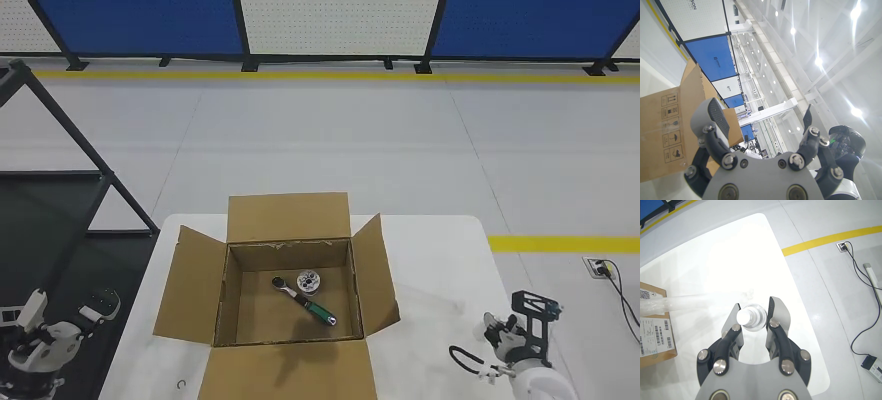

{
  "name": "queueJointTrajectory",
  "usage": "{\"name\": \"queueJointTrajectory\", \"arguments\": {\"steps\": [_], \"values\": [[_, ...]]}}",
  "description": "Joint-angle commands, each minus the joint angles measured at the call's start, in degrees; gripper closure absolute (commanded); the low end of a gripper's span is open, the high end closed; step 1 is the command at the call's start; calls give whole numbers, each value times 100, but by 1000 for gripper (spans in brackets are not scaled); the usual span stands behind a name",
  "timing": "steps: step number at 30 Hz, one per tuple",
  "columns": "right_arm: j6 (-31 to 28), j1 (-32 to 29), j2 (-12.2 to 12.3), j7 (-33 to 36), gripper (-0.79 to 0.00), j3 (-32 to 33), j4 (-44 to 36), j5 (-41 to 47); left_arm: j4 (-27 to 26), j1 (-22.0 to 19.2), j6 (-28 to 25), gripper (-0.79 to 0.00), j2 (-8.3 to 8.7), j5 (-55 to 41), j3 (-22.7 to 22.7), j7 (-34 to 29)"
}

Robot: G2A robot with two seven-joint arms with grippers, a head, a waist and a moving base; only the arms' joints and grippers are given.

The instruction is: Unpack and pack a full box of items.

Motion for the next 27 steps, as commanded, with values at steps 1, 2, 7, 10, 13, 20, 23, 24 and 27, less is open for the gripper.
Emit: {"name": "queueJointTrajectory", "arguments": {"steps": [1,2,7,10,13,20,23,24,27], "values": [[27,-1,5,-30,0,-11,55,-25,0,0,0,-785,0,0,0,-1],[45,-4,7,-42,0,-20,89,-11,0,0,0,-785,0,0,0,-1],[165,26,13,-138,0,-48,293,40,0,0,0,-785,0,0,0,-1],[201,46,19,-167,0,-52,390,109,0,0,0,-785,0,0,0,-1],[200,65,28,-186,-228,-51,455,162,0,0,0,-785,0,0,0,-1],[228,69,49,-211,-536,-47,471,221,0,0,0,-785,0,0,0,-1],[238,43,59,-215,-727,-34,420,254,0,0,0,-785,0,0,0,-1],[243,34,62,-213,-785,-26,389,275,0,0,0,-785,0,0,0,-1],[211,-12,71,-219,-785,-1,251,356,0,0,0,-785,0,0,0,-1]]}}
